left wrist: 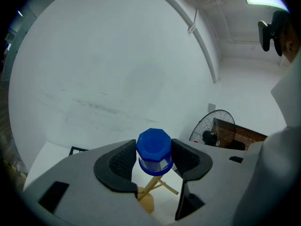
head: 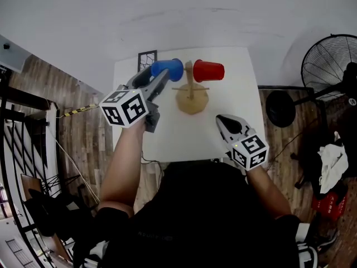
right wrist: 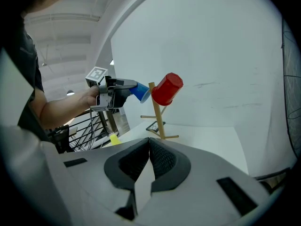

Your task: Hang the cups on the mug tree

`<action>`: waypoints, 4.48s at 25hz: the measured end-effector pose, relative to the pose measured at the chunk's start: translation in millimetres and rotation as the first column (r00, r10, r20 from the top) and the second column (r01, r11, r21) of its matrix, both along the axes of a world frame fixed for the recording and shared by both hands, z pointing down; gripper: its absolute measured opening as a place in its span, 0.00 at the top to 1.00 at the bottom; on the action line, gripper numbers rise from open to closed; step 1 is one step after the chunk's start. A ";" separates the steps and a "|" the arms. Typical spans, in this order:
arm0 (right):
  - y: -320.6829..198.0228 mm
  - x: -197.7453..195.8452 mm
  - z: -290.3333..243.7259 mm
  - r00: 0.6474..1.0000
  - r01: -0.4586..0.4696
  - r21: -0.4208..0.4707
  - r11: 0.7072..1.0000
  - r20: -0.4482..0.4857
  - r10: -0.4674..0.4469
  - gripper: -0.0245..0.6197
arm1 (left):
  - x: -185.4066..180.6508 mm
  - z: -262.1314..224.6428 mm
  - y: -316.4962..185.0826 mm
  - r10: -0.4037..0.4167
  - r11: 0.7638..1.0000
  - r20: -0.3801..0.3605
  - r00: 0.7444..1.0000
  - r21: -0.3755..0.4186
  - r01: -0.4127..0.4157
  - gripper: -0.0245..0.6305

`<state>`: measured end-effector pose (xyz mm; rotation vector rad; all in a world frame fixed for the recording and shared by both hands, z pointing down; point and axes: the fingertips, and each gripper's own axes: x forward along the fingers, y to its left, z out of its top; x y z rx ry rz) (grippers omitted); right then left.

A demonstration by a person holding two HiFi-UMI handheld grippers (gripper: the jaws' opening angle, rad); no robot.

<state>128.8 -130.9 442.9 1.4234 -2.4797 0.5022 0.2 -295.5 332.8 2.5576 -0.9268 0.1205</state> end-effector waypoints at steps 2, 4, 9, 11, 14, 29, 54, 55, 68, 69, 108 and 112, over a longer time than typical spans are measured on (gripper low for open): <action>1.1 1.5 0.3 1.000 -0.004 -0.002 1.000 -0.002 0.004 0.95 | 2.7 1.4 0.8 0.004 1.000 0.003 1.000 0.000 -0.004 0.59; 2.5 3.5 1.1 1.000 -0.008 -0.005 1.000 -0.006 0.008 0.95 | 4.1 2.5 1.2 0.004 1.000 0.004 1.000 0.000 -0.004 0.59; 4.6 5.7 3.5 1.000 -0.011 -0.013 1.000 -0.008 0.011 0.95 | 4.6 3.0 0.2 0.006 1.000 0.006 1.000 -0.004 -0.006 0.59; 4.8 5.4 3.5 1.000 -0.011 -0.014 1.000 -0.009 0.011 0.95 | 4.9 4.1 1.0 0.008 1.000 0.015 1.000 -0.003 -0.008 0.58; 4.0 3.8 3.3 1.000 -0.005 -0.014 1.000 -0.008 0.005 0.95 | 4.6 6.5 2.5 0.012 1.000 0.029 1.000 -0.001 -0.012 0.56; 6.8 -7.6 -1.2 0.999 0.045 -0.004 0.999 -0.025 -0.045 0.95 | -12.0 -1.1 14.3 -0.022 1.000 0.034 0.999 0.023 0.022 0.56; 0.7 -41.5 -4.8 0.982 0.186 0.013 0.982 -0.039 -0.186 0.95 | -58.3 52.7 79.4 -0.139 0.988 0.254 0.957 0.099 0.117 0.93; -0.4 -42.6 -4.7 0.981 0.188 0.014 0.982 -0.038 -0.188 0.95 | -59.9 58.5 82.9 -0.140 0.989 0.265 0.954 0.092 0.120 0.93; -6.4 -52.3 10.3 0.980 0.198 -0.028 0.980 0.000 -0.198 0.95 | -61.1 127.2 129.6 -0.074 0.997 0.387 0.919 -0.004 0.081 0.94; -6.1 -53.4 11.7 0.980 0.200 -0.031 0.979 -0.002 -0.200 0.95 | -60.7 130.3 132.1 -0.071 0.997 0.388 0.919 -0.009 0.081 0.94; -19.6 -111.8 38.9 0.981 0.180 -0.081 0.980 -0.054 -0.184 0.95 | -255.6 193.1 74.1 -0.303 0.939 0.629 0.716 0.071 0.336 0.93; -20.3 -119.0 42.5 0.983 0.170 -0.088 0.981 -0.058 -0.176 0.95 | -270.1 201.5 65.4 -0.323 0.931 0.617 0.718 0.070 0.358 0.92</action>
